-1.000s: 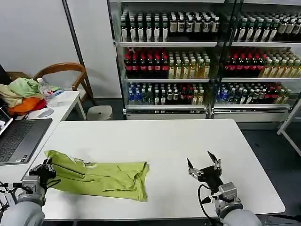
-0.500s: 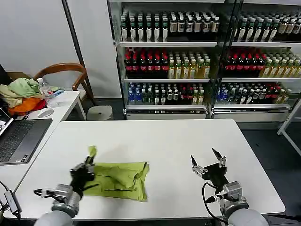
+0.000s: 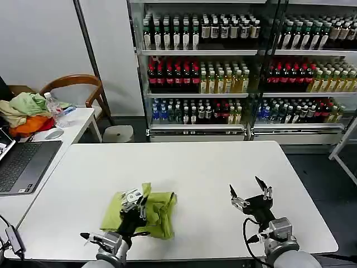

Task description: Fold and organize the clothes.

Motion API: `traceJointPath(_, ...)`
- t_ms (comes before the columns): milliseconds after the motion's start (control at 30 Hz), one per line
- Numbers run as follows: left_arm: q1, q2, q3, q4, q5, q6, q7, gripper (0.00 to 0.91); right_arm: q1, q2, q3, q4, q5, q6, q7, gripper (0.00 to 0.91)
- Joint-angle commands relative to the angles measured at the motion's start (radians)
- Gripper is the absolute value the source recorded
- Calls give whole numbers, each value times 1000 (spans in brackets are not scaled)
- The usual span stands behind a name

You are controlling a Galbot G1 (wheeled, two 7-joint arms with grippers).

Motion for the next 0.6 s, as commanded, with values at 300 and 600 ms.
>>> traceJointPath(300, -94, -44, 116, 90, 1, -158, 45, 907, 8, 12, -9, -9, -2, -1, -3, 907)
traceJointPath(600, -14, 20, -86, -70, -117, -135, 55, 907, 14, 9, -9, -15, -1, 0, -8, 907)
